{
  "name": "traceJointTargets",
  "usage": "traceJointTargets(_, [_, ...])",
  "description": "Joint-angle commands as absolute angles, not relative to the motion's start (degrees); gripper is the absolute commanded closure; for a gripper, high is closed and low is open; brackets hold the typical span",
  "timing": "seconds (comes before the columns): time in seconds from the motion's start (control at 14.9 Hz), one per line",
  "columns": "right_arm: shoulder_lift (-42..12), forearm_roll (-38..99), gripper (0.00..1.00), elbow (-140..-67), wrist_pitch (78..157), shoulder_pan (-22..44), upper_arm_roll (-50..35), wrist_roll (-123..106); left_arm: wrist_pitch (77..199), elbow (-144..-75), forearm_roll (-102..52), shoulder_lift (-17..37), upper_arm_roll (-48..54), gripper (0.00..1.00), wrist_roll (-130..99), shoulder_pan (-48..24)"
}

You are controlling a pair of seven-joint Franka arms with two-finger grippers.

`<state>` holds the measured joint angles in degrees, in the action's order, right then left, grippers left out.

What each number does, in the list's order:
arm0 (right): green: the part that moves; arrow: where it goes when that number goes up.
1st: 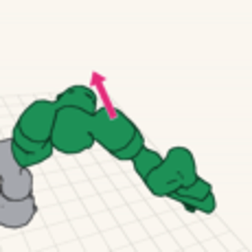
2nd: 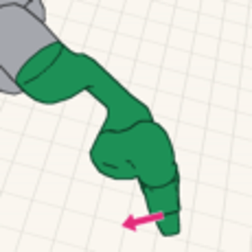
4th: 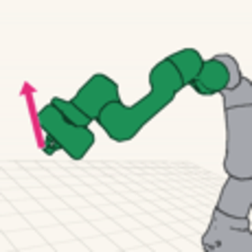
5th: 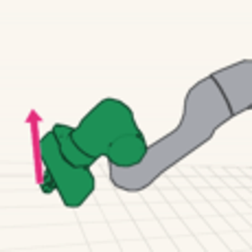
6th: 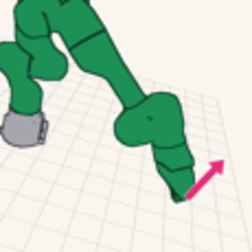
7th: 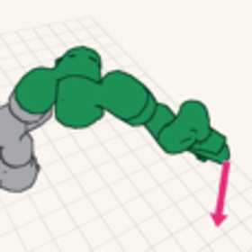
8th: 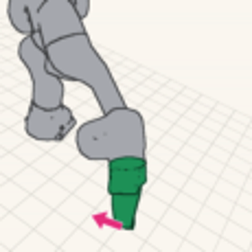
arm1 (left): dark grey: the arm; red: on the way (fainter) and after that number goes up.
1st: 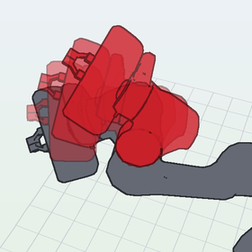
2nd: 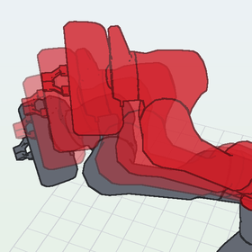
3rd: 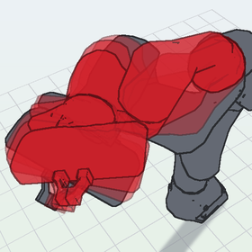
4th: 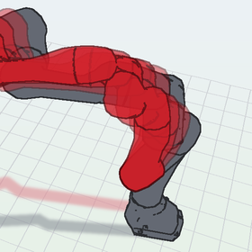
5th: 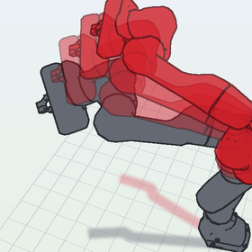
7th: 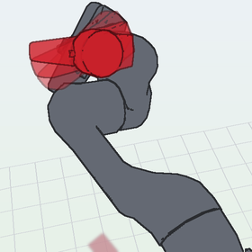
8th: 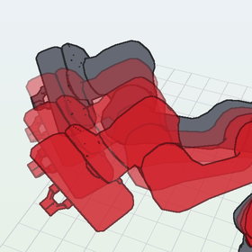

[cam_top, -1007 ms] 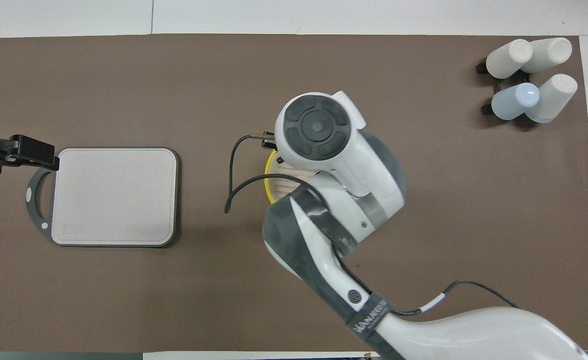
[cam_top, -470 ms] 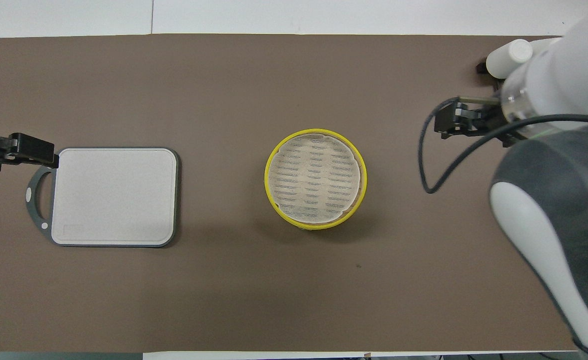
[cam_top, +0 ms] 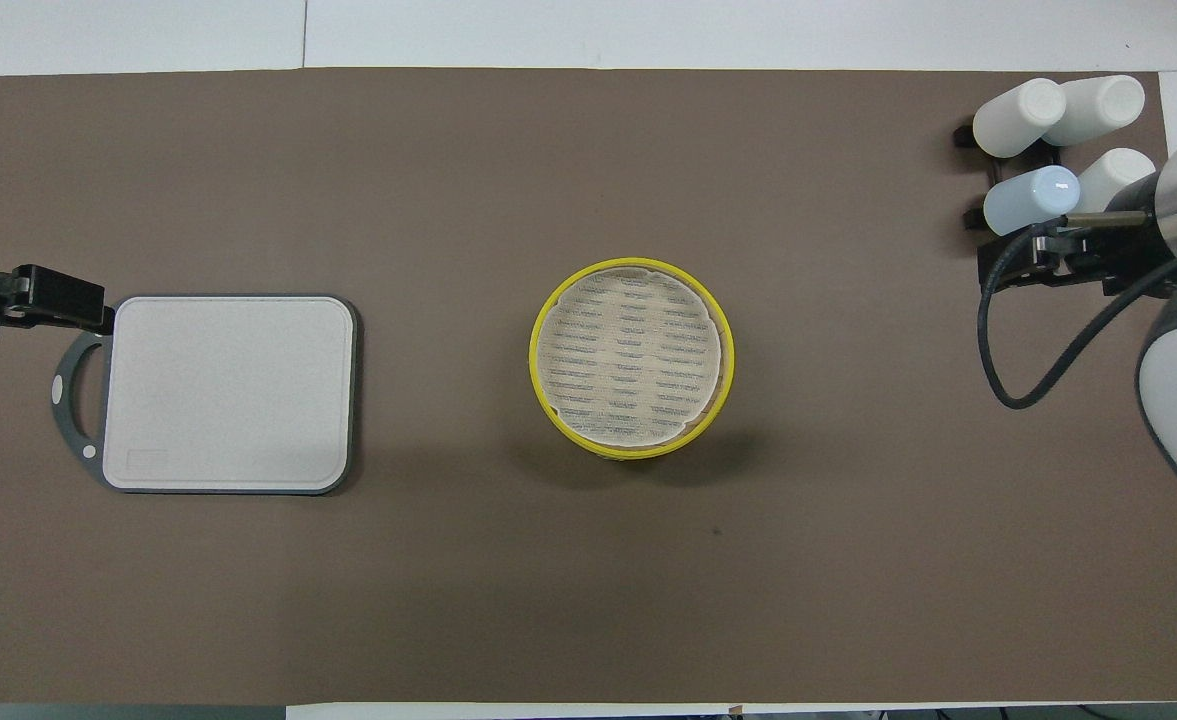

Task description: Place bun in steamer

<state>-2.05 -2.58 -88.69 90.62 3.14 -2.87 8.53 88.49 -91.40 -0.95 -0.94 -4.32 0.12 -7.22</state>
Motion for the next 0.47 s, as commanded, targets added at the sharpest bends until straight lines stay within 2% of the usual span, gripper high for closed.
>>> traceJointTargets(0.0, [-0.4, -1.8, 0.00, -91.3, 91.9, 1.2, -2.9, 5.5, 88.9, -90.7, -1.1, -0.8, -4.5, 0.00, 1.3, -7.0])
traceJointTargets(0.4, [0.2, -1.8, 0.00, -91.1, 90.8, 4.1, 1.0, 5.2, 89.0, -90.8, -1.1, -0.9, -4.5, 0.00, 1.2, -7.0])
